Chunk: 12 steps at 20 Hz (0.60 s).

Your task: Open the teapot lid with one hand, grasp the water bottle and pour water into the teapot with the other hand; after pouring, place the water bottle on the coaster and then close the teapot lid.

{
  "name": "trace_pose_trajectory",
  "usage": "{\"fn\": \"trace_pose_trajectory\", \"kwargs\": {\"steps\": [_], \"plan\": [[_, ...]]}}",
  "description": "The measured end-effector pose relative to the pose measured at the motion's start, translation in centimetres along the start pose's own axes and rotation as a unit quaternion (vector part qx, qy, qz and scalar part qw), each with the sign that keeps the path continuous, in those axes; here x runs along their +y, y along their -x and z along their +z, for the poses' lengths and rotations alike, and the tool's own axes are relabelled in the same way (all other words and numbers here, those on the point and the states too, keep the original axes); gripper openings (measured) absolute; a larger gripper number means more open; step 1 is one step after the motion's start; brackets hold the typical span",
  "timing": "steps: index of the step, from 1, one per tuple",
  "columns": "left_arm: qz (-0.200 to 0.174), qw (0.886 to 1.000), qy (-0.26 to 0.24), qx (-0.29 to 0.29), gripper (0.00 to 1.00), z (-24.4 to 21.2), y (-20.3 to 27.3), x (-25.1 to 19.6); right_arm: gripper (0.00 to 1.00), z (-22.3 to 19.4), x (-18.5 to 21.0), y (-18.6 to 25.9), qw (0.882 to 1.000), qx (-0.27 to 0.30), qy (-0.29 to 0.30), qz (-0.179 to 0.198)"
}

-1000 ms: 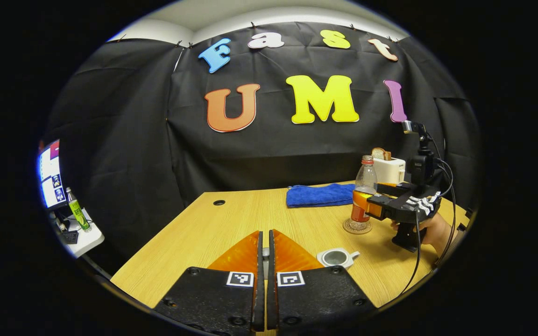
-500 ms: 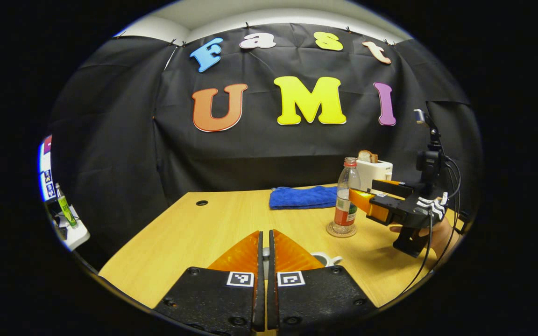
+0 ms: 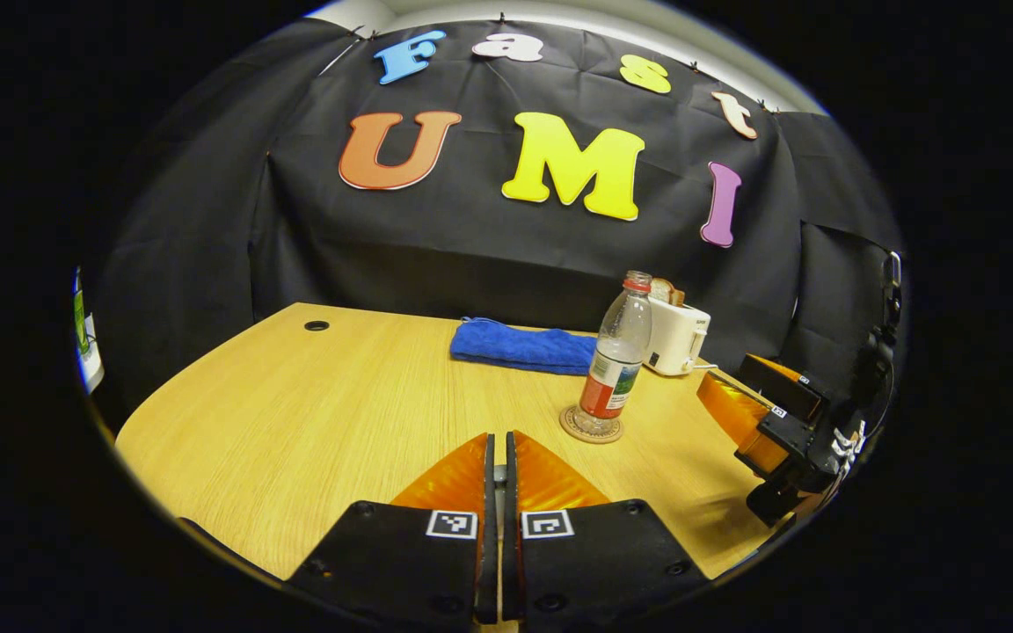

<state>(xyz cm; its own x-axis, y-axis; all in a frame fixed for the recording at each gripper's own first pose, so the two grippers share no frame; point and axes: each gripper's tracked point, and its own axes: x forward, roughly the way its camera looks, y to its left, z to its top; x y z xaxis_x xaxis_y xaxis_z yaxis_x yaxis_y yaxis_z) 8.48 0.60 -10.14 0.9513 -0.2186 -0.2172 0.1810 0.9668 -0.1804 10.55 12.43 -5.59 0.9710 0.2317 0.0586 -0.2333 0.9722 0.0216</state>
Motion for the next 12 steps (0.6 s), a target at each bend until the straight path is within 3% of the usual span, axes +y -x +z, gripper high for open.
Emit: {"fn": "trace_pose_trajectory", "kwargs": {"steps": [4,12], "plan": [[-0.031,0.999,0.034,0.010,0.05,-0.8,-1.6,-1.6,0.95,-0.1,-0.4,2.1,1.000,-0.007,-0.022,-0.001],[-0.025,0.999,0.042,0.024,0.05,-2.4,-3.4,-1.1,0.98,1.4,-1.1,5.5,0.999,-0.051,0.008,-0.006]]}}
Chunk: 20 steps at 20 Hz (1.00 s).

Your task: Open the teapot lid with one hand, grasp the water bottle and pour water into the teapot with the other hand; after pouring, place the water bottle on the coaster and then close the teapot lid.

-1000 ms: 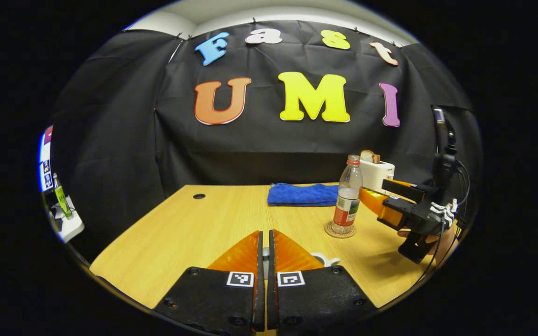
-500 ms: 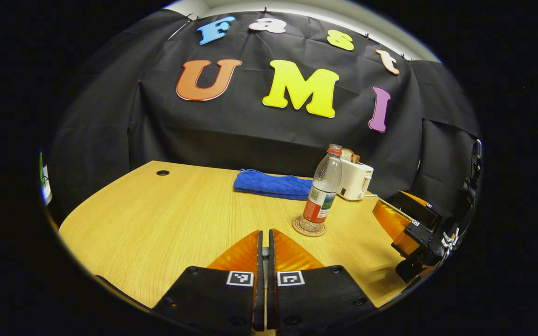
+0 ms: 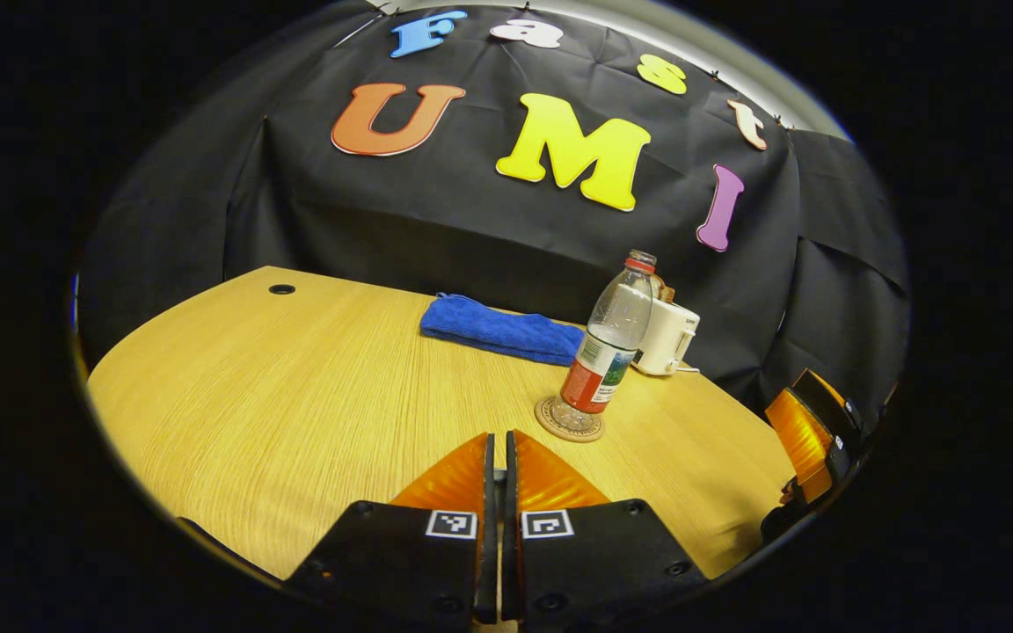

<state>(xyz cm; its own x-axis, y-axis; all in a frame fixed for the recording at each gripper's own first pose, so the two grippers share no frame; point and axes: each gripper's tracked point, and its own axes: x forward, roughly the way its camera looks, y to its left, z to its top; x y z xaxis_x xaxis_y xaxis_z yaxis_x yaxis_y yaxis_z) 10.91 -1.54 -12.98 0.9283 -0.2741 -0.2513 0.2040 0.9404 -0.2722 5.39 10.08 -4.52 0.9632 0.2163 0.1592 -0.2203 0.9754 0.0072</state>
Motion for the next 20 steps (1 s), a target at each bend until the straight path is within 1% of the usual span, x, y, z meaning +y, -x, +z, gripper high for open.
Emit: {"fn": "trace_pose_trajectory", "kwargs": {"steps": [2,3,4,5,6,7,8,9,10,11,12,13,14,15,16,18,20], "plan": [[0.009,1.000,-0.009,-0.001,0.05,0.0,0.2,0.1,0.98,-0.3,-0.3,0.1,1.000,0.008,-0.010,-0.002],[0.017,1.000,-0.020,-0.007,0.05,0.2,0.1,0.1,0.95,-0.3,-0.4,0.0,1.000,0.009,-0.013,-0.003],[0.030,0.999,-0.038,-0.016,0.05,0.5,0.1,0.4,0.98,-0.4,-0.5,0.1,1.000,0.011,-0.013,-0.005],[0.053,0.996,-0.064,-0.024,0.05,0.5,-0.2,1.0,0.98,-0.5,-0.6,0.1,1.000,0.012,-0.014,-0.007],[0.054,0.995,-0.078,-0.025,0.05,0.3,-0.4,0.9,0.98,-0.6,-0.8,0.2,1.000,0.014,-0.015,-0.010],[0.059,0.994,-0.091,-0.022,0.05,-0.1,-0.5,0.5,0.95,-0.6,-1.0,0.2,1.000,0.013,-0.015,-0.014],[0.069,0.991,-0.111,-0.025,0.05,-0.1,-0.4,0.4,0.95,-0.7,-1.1,0.3,1.000,0.013,-0.017,-0.015],[0.078,0.988,-0.130,-0.026,0.05,-0.4,-0.4,0.5,0.98,-0.7,-1.1,0.4,1.000,0.014,-0.018,-0.015],[0.092,0.984,-0.151,-0.034,0.04,-0.3,-0.4,0.6,0.98,-0.8,-1.3,0.4,1.000,0.016,-0.018,-0.017],[0.103,0.981,-0.159,-0.038,0.04,-0.5,-0.4,0.6,0.95,-0.8,-1.4,0.6,1.000,0.016,-0.019,-0.016],[0.115,0.979,-0.165,-0.047,0.05,-0.4,-0.2,0.6,0.98,-0.6,-1.4,0.6,1.000,0.014,-0.020,-0.016],[0.119,0.976,-0.173,-0.054,0.05,-0.3,-0.2,0.4,0.95,-0.7,-1.7,0.7,1.000,0.015,-0.018,-0.018],[0.120,0.974,-0.184,-0.059,0.06,-0.6,-0.2,0.0,0.97,-0.7,-2.0,0.7,1.000,0.016,-0.017,-0.020],[0.123,0.972,-0.192,-0.059,0.06,-0.6,-0.2,0.0,0.97,-0.4,-2.1,0.8,1.000,0.013,-0.018,-0.022],[0.123,0.972,-0.191,-0.059,0.07,-0.5,-0.2,0.2,0.98,-0.2,-2.3,0.8,0.999,0.010,-0.021,-0.024],[0.113,0.977,-0.169,-0.057,0.07,-0.5,-0.1,0.2,0.98,0.0,-2.6,0.8,0.999,0.009,-0.023,-0.027],[0.093,0.982,-0.154,-0.055,0.08,-0.6,0.0,-0.1,0.98,0.2,-2.9,1.0,0.999,0.006,-0.025,-0.029]]}}
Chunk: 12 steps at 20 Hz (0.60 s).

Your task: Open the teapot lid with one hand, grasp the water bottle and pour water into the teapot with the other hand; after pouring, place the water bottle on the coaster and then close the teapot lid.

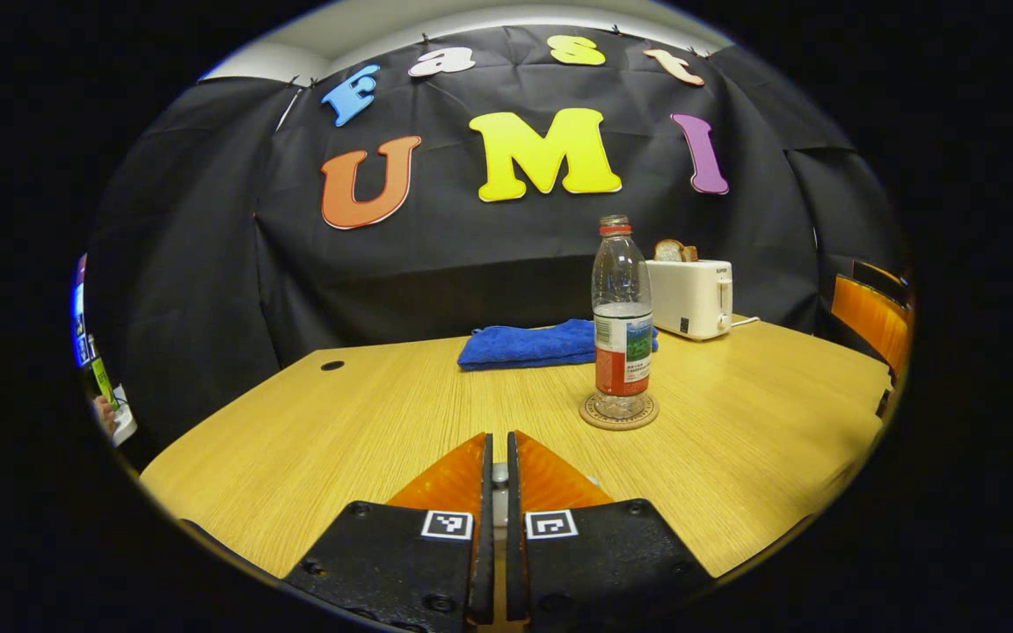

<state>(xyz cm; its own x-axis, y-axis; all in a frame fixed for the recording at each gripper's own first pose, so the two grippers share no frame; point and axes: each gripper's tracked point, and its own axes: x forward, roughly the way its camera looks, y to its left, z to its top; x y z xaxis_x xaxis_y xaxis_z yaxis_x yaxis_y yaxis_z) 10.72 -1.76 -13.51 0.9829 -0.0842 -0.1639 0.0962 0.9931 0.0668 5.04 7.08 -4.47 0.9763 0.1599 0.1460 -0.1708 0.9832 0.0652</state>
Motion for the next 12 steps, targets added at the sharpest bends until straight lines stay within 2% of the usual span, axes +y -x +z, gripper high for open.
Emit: {"fn": "trace_pose_trajectory", "kwargs": {"steps": [5,7,9,10,11,12], "plan": [[-0.044,0.999,0.003,-0.005,0.13,0.1,0.2,-0.3,0.98,0.3,-0.3,0.0,1.000,-0.005,0.000,-0.003],[-0.055,0.998,0.014,-0.004,0.20,0.2,0.3,-0.7,0.95,0.5,-0.4,0.1,1.000,-0.005,-0.002,-0.003],[-0.059,0.998,0.031,0.000,0.33,0.7,0.6,-0.9,0.95,0.9,0.0,0.3,1.000,-0.005,-0.003,0.000],[-0.062,0.997,0.044,0.000,0.45,1.2,1.0,-1.0,0.98,1.3,-0.1,0.4,1.000,-0.008,-0.001,-0.002],[-0.069,0.996,0.057,-0.004,0.47,2.0,1.5,-1.1,0.97,1.5,-0.1,0.5,1.000,-0.009,0.004,-0.003],[-0.076,0.995,0.067,-0.012,0.55,3.0,2.1,-1.4,0.97,1.8,-0.2,0.6,1.000,-0.010,0.008,-0.005]]}}
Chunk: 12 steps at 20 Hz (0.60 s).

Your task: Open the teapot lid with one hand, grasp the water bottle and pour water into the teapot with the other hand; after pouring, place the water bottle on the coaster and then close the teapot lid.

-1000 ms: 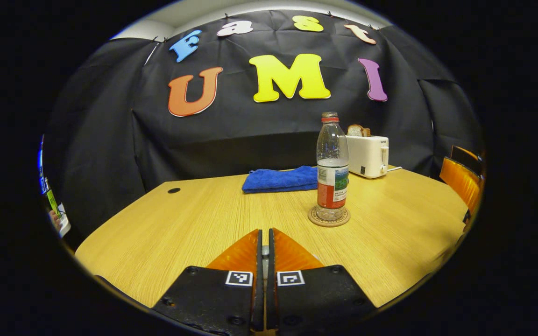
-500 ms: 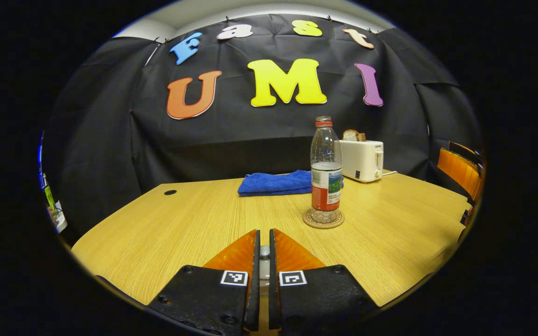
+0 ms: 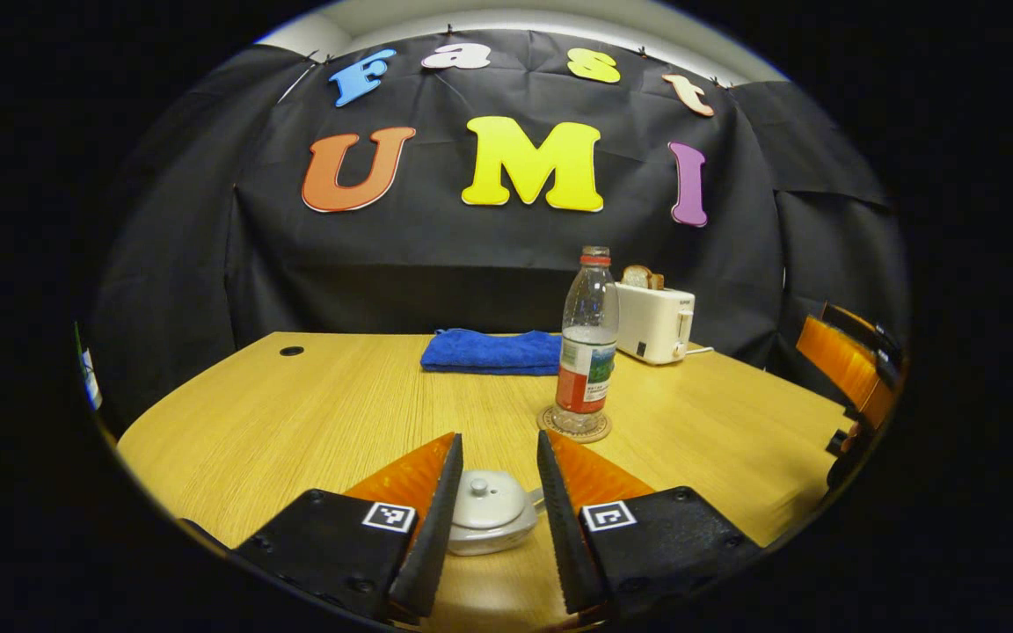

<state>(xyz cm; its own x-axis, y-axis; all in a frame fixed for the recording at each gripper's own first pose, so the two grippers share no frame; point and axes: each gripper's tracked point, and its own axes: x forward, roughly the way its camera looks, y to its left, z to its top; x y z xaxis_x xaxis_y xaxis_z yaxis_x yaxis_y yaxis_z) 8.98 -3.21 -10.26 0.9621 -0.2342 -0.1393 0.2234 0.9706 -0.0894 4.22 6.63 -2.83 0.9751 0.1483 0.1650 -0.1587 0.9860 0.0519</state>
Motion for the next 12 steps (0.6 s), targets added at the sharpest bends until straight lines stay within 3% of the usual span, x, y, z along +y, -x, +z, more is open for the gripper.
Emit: {"fn": "trace_pose_trajectory", "kwargs": {"steps": [2,3,5,6,9,11,12], "plan": [[-0.002,1.000,0.008,-0.016,0.70,1.9,1.1,-0.3,0.95,0.5,-0.1,0.4,1.000,0.002,0.003,-0.004],[0.007,1.000,0.005,-0.026,0.75,2.9,1.8,0.1,0.98,0.7,-0.1,0.8,1.000,0.004,0.004,-0.007],[0.014,0.999,-0.001,-0.037,0.86,4.4,3.0,0.1,0.95,1.4,-0.2,1.3,1.000,0.007,0.012,-0.010],[0.023,0.999,-0.004,-0.043,0.99,5.2,3.9,0.1,0.98,1.9,-0.5,1.5,1.000,0.010,0.015,-0.017],[0.063,0.996,-0.014,-0.062,1.00,7.6,6.2,1.1,0.95,3.4,-0.3,3.1,0.999,0.027,-0.004,-0.017],[0.067,0.996,-0.018,-0.065,1.00,8.4,7.9,0.5,0.98,5.1,-0.4,4.4,0.999,0.027,-0.014,-0.015],[0.069,0.995,-0.018,-0.066,1.00,8.7,8.7,0.6,0.95,5.8,-0.9,5.1,0.999,0.027,-0.014,-0.024]]}}
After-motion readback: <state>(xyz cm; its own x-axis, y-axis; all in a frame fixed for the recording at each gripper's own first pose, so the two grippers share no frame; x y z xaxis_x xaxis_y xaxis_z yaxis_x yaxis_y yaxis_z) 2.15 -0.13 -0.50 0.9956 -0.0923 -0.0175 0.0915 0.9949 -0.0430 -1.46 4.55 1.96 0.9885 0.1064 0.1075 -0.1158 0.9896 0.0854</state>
